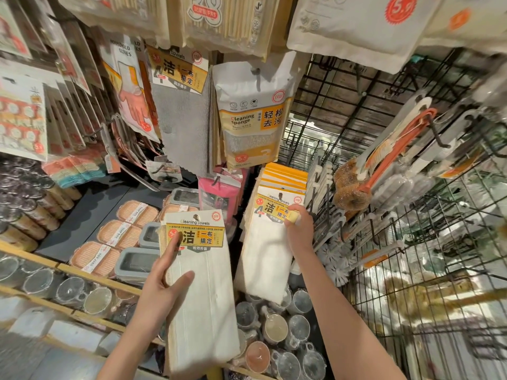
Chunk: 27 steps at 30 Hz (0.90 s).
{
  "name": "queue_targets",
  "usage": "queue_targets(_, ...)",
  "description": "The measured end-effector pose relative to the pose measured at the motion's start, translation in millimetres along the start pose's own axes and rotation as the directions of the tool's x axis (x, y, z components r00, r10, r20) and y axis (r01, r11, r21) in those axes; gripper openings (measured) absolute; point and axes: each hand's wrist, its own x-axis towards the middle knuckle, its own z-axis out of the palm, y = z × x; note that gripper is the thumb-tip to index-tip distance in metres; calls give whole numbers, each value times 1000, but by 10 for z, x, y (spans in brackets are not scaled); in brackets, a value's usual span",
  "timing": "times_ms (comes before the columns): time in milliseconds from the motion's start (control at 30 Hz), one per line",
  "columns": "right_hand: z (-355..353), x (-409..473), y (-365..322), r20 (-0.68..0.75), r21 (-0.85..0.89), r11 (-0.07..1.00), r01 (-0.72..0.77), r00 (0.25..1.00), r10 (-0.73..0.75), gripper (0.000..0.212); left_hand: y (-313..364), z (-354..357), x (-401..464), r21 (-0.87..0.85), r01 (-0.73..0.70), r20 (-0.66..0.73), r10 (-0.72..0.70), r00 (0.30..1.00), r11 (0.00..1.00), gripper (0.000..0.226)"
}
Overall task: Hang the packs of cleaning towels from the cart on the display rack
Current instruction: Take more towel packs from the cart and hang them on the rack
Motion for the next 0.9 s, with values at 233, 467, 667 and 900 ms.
queue_targets(233,-16,122,-32,79,-45,999,12,997,-8,42,-40,-6,1,-18,-10,-7,10,1000,1000,80)
queue_targets(467,-23,117,-104,113,0,999,-32,993,32,44,-6,36,7,-13,-17,23,17,1000,1000,80)
queue_targets(667,-102,85,-56,257,-166,985,-47,962,89,61,-36,43,33,-54,-32,33,34,999,998,80)
queue_targets(900,-118,-156,-185,276,-128,992,-1,960,36,62,-73,56,49,-98,-68,44,72,996,993,82)
